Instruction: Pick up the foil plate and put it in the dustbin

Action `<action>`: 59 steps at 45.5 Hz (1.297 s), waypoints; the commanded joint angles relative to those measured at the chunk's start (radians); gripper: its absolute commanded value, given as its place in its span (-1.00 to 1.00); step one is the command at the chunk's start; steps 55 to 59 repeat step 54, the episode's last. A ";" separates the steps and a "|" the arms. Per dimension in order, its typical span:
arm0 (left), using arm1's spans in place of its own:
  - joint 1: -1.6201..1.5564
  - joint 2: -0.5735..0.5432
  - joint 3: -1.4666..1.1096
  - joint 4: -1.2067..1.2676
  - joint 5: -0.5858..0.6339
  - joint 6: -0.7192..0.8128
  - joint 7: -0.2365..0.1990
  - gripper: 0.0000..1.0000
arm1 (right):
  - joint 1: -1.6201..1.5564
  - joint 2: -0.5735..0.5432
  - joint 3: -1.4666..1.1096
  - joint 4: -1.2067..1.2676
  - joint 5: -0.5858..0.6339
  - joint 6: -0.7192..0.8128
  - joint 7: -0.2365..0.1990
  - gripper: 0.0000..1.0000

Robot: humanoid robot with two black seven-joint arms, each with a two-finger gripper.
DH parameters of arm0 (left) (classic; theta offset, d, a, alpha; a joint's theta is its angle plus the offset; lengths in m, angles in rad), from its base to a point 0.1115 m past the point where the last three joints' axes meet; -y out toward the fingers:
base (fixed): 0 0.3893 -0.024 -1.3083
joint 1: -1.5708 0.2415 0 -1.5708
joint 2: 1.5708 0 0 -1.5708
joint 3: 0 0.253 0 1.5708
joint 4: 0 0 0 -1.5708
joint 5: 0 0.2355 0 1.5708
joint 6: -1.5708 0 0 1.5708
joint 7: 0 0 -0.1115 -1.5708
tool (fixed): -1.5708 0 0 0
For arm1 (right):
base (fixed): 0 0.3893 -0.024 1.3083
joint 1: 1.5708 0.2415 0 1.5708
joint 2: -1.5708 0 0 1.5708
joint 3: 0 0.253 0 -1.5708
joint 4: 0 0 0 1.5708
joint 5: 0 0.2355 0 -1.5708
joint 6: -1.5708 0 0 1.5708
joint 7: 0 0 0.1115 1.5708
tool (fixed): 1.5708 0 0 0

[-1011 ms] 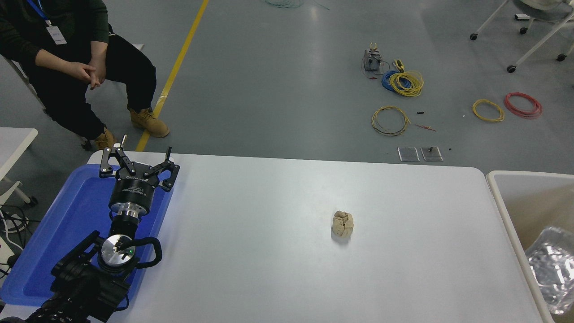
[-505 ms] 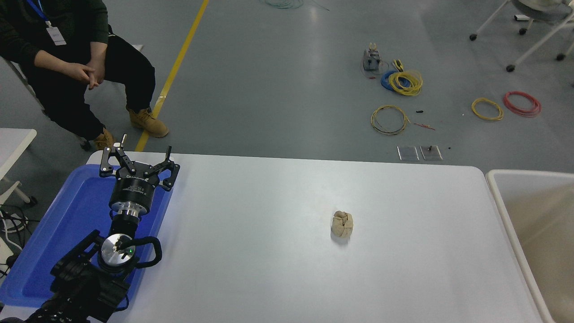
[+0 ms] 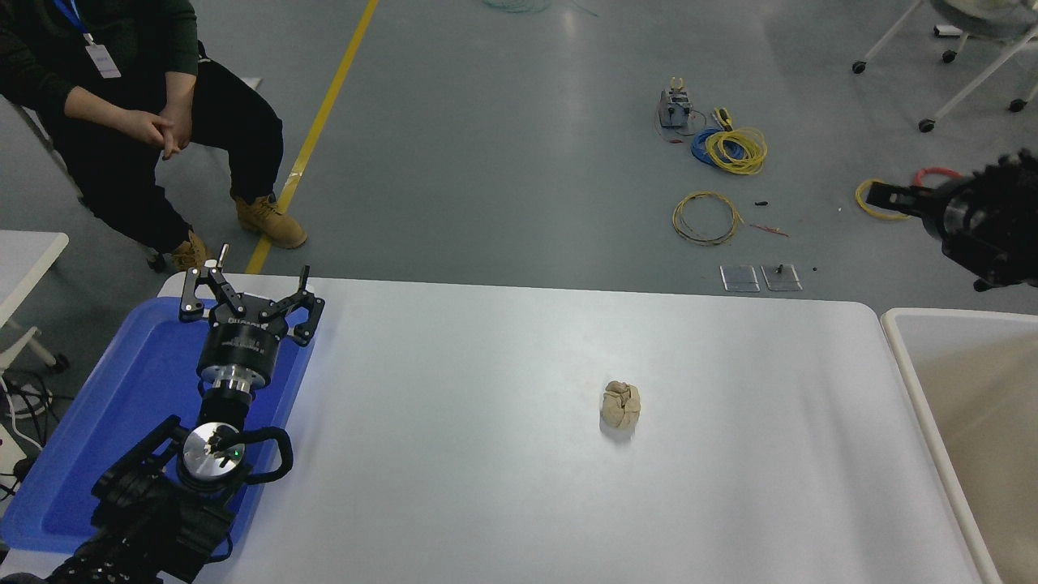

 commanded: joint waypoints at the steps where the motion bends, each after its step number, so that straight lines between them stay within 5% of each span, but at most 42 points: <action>1: 0.000 0.000 0.000 0.000 0.000 0.000 0.001 1.00 | 0.216 0.025 -0.017 0.229 -0.001 0.240 0.001 1.00; 21: 0.000 0.001 0.000 0.000 0.000 0.000 -0.001 1.00 | 0.472 -0.004 -0.040 0.533 -0.021 0.618 0.001 1.00; 59: 0.002 0.001 0.000 0.000 0.000 0.000 -0.001 1.00 | 0.609 -0.019 -0.025 0.654 -0.029 0.618 -0.001 1.00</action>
